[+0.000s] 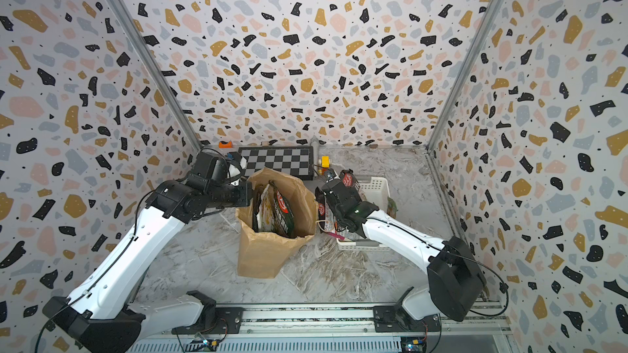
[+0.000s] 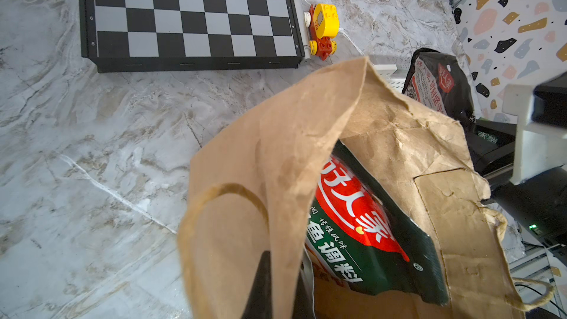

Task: Place the condiment packets inside the bag
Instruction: Pick up the condiment packet from the storage box, then place the condiment packet in the paper bag.

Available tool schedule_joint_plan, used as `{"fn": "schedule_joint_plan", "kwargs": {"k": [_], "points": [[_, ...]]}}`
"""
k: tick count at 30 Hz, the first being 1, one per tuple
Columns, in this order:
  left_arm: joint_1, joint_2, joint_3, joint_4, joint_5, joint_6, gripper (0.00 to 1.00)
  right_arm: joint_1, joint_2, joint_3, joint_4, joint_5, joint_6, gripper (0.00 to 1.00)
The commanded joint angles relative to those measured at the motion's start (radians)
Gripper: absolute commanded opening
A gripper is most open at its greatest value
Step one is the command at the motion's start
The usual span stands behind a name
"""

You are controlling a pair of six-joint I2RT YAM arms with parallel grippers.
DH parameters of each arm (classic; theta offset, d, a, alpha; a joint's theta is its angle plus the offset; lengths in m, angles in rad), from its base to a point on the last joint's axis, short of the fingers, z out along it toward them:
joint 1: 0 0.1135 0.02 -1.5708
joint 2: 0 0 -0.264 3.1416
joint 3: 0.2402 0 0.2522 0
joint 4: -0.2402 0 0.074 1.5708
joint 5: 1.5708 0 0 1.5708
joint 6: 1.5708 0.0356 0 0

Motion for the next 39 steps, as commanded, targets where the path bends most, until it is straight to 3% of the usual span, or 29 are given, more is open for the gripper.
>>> {"fn": "schedule_joint_plan", "kwargs": {"k": [1,8,14,18,24,26,30,39], "points": [[-0.005,-0.006,-0.006,0.033,0.0,0.022,0.0,-0.018,-0.055,0.037,-0.03,0.025,0.038,0.0],[-0.004,-0.009,-0.01,0.034,0.004,0.02,0.0,-0.027,-0.173,0.075,-0.053,-0.024,0.021,0.0],[-0.005,-0.009,-0.005,0.034,0.002,0.017,0.0,-0.019,-0.314,0.221,-0.163,-0.131,0.026,0.0],[-0.004,-0.003,-0.005,0.033,0.004,0.013,0.0,0.014,-0.356,0.373,-0.235,-0.309,0.022,0.0],[-0.005,-0.005,-0.002,0.033,0.011,0.002,0.0,0.075,-0.3,0.621,-0.292,-0.727,0.059,0.0],[-0.005,-0.008,-0.002,0.034,0.009,0.0,0.0,0.08,-0.293,0.638,-0.241,-0.856,0.114,0.0],[-0.004,-0.007,-0.003,0.035,0.015,-0.001,0.0,0.089,-0.277,0.623,-0.165,-0.979,0.203,0.0],[-0.004,-0.009,-0.006,0.038,0.022,-0.002,0.0,0.107,-0.207,0.518,0.018,-1.014,0.353,0.0]]}}
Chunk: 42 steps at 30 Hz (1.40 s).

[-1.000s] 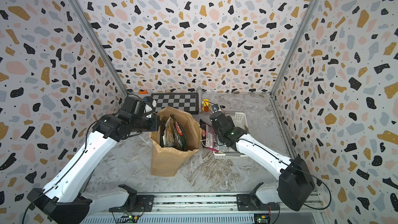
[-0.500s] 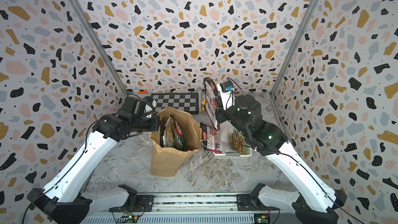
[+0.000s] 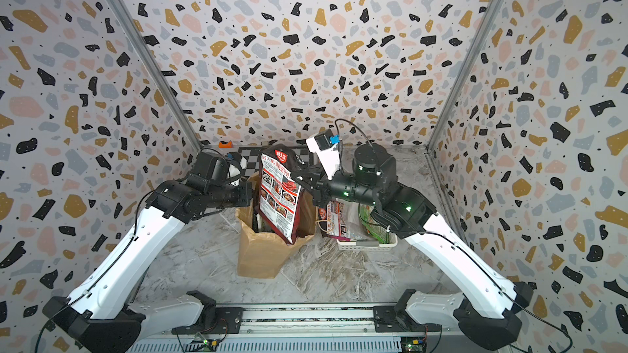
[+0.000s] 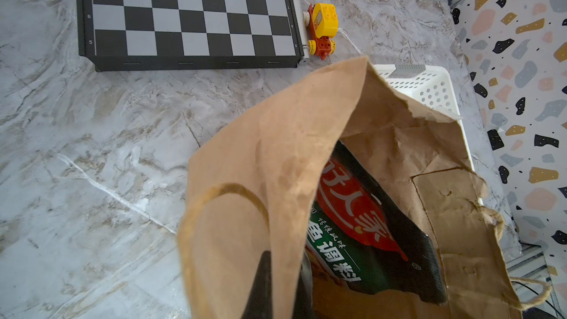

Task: Place the condiment packets inside the bag
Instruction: Place the condiment packet in the paper bag.

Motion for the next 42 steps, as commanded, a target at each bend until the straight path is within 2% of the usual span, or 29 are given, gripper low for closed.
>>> {"fn": "schedule_joint_plan", "kwargs": {"k": [1,10,13,18,23,27,31,37,40,42], "points": [[-0.005,-0.011,-0.007,0.039,0.015,0.004,0.0,0.005,0.002,-0.003,0.169,-0.014,0.079,0.0],[-0.004,-0.014,-0.013,0.049,0.027,0.006,0.0,0.007,0.063,0.028,0.173,0.102,0.081,0.0],[-0.005,-0.014,-0.017,0.055,0.035,0.005,0.0,0.008,0.072,0.009,0.207,0.164,0.119,0.0],[-0.005,-0.014,-0.02,0.058,0.039,0.003,0.0,0.009,0.081,-0.116,0.412,0.228,0.248,0.0],[-0.005,-0.015,-0.021,0.058,0.046,0.002,0.0,0.022,0.096,-0.171,0.506,0.291,0.271,0.0],[-0.004,-0.014,-0.02,0.059,0.04,0.004,0.0,0.085,0.081,-0.29,0.618,0.35,0.264,0.0],[-0.005,-0.007,-0.021,0.057,0.04,0.003,0.0,0.175,0.043,-0.484,0.809,0.482,0.272,0.0],[-0.005,-0.005,-0.02,0.057,0.042,0.003,0.0,0.213,0.071,-0.596,0.905,0.534,0.357,0.0],[-0.005,-0.006,-0.021,0.058,0.037,0.005,0.0,0.214,0.064,-0.602,0.87,0.539,0.379,0.0],[-0.005,-0.005,-0.02,0.058,0.037,0.005,0.0,0.214,0.047,-0.594,0.815,0.543,0.377,0.08]]}}
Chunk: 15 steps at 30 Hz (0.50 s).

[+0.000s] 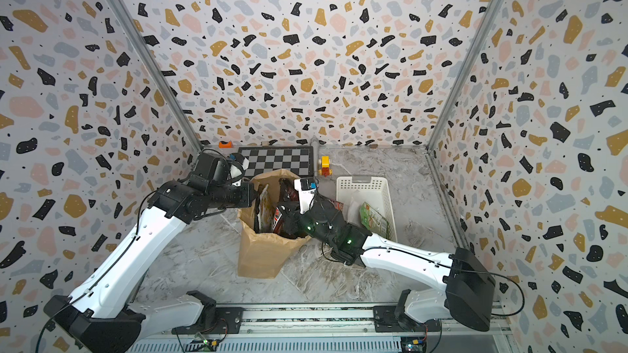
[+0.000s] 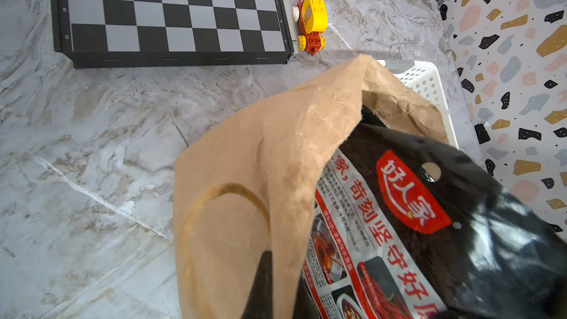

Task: Place the condiment packets inside the bag
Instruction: Place the condiment packet in the paper bag.

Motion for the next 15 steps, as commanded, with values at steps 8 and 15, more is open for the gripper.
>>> {"fn": "schedule_joint_plan", "kwargs": {"k": [8,15], "points": [[-0.005,0.001,0.003,0.029,-0.001,0.008,0.0,-0.001,-0.163,0.101,-0.32,0.106,-0.084,0.52],[-0.005,-0.001,0.002,0.04,0.023,0.003,0.0,-0.012,-0.347,0.114,-0.671,0.301,-0.335,0.68]]}}
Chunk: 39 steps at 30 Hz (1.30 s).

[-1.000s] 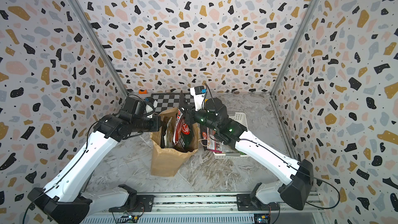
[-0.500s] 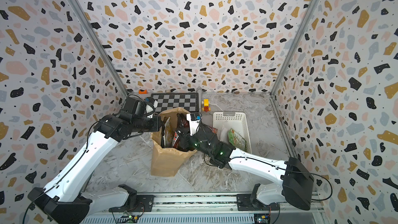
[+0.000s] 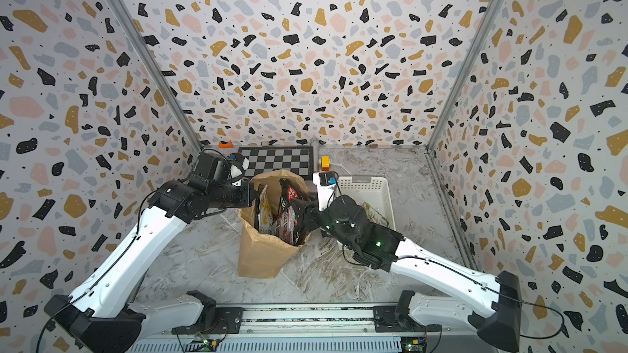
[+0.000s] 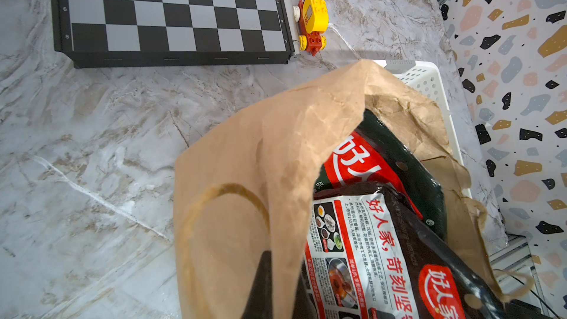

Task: Place the condiment packets inside the bag
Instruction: Pick up the condiment packet from the storage box.

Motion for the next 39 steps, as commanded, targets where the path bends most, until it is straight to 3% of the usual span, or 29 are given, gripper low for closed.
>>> {"fn": "schedule_joint_plan", "kwargs": {"k": [1,5,7,9,12,16,19,25,33,35,39], "points": [[-0.004,-0.003,0.0,0.05,0.038,-0.004,0.0,-0.019,-0.09,0.019,-0.257,0.142,-0.172,0.68],[0.006,-0.015,-0.032,0.124,0.182,-0.076,0.0,-0.08,-0.137,-0.014,-0.391,0.165,-0.263,0.72],[0.048,-0.038,-0.062,0.138,0.167,-0.106,0.0,-0.109,-0.152,-0.043,-0.426,0.144,-0.294,0.72],[0.148,-0.069,-0.124,0.168,0.179,-0.154,0.0,-0.112,-0.164,-0.081,-0.44,0.099,-0.343,0.72],[0.336,-0.135,-0.27,0.294,0.356,-0.264,0.0,-0.114,-0.152,-0.16,-0.39,-0.033,-0.436,0.75],[0.358,-0.16,-0.288,0.285,0.344,-0.25,0.0,-0.111,-0.085,-0.253,-0.235,-0.143,-0.526,0.79],[0.358,-0.171,-0.257,0.229,0.279,-0.204,0.0,-0.098,-0.004,-0.267,-0.151,-0.148,-0.577,0.82],[0.358,-0.196,-0.237,0.171,0.176,-0.136,0.0,-0.062,0.154,-0.24,-0.034,-0.036,-0.63,0.9],[0.358,-0.182,-0.249,0.167,0.191,-0.115,0.0,-0.063,0.262,-0.264,0.14,0.312,-0.627,0.91],[0.358,-0.178,-0.248,0.165,0.2,-0.11,0.0,-0.064,0.266,-0.269,0.161,0.384,-0.627,0.86],[0.358,-0.171,-0.251,0.169,0.218,-0.108,0.0,-0.082,0.28,-0.271,0.176,0.454,-0.628,0.63]]}}
